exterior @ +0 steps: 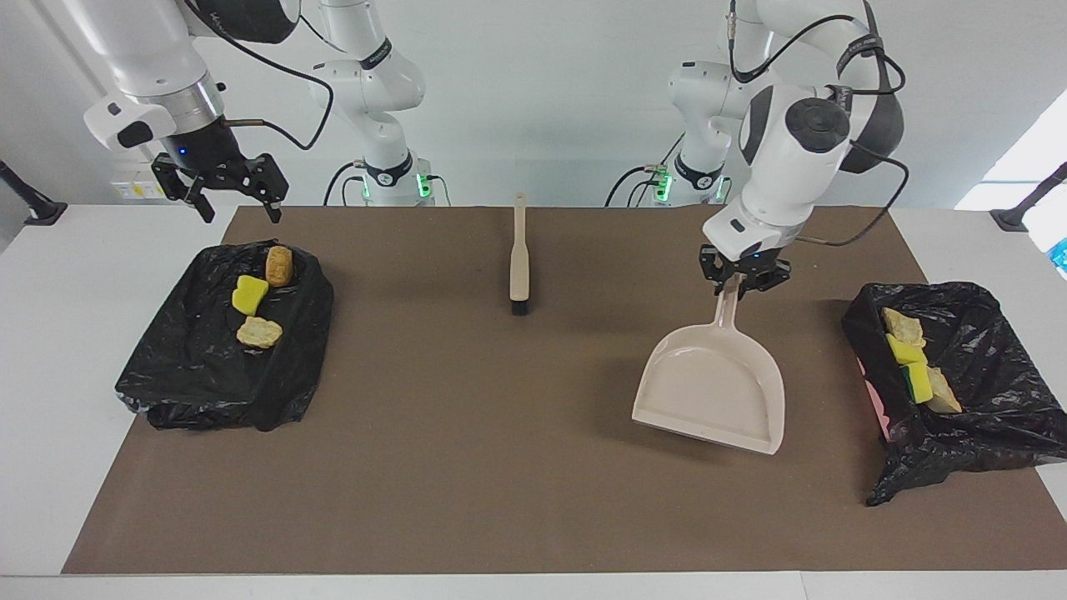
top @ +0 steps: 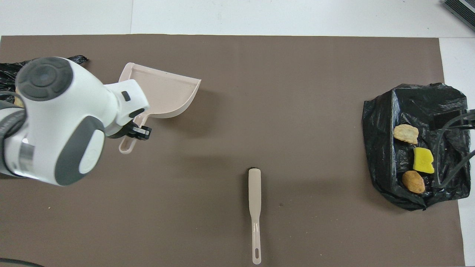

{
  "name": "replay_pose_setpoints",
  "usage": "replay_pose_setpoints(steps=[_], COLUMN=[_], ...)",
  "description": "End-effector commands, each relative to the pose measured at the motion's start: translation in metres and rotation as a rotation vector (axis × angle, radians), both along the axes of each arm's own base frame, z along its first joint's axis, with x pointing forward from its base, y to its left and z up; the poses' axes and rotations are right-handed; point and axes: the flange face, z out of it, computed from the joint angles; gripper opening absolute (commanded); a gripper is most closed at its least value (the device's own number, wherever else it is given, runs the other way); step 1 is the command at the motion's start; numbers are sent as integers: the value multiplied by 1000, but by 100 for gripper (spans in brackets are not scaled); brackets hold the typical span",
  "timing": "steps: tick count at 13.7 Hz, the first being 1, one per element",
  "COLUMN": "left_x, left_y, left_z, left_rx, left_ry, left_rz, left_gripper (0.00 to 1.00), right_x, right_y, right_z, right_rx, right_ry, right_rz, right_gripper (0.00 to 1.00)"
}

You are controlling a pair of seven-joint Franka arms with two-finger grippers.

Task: Sweep and dump trash in bin
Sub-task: 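Bring the dustpan back to the table center with the left gripper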

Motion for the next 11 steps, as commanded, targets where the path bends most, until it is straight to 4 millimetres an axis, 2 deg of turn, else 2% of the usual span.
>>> replay_pose_setpoints(steps=[1, 3, 5, 6, 7, 8, 9, 10, 11], left_x=[-2, -11, -27, -36, -36, -29, -34, -30, -26], left_y=[-70, -120, -153, -177, -197, -206, -222, -245, -265], left_z=[-44, -66, -69, -81, -73, -65, -67, -79, -82], left_rx=[-33, -29, -54, -50, -58, -73, -77, -62, -57], left_ry=[-15, 4, -5, -5, -19, -40, -51, -52, -57], left_rz=[72, 20, 41, 38, 51, 110, 159, 191, 205], left_gripper=[0, 0, 0, 0, 0, 0, 0, 0, 0], right_x=[-5, -5, -5, -5, -5, -5, -5, -5, -5], right_y=[-2, -2, -2, -2, -2, -2, -2, -2, -2], right_z=[1, 1, 1, 1, 1, 1, 1, 1, 1], right_rx=[-12, -12, -12, -12, -12, -12, -14, -12, -12], right_ry=[3, 5, 3, 3, 3, 5, 3, 3, 3], right_rz=[31, 31, 31, 29, 29, 29, 29, 29, 29], right_gripper=[100, 100, 100, 100, 100, 100, 100, 100, 100])
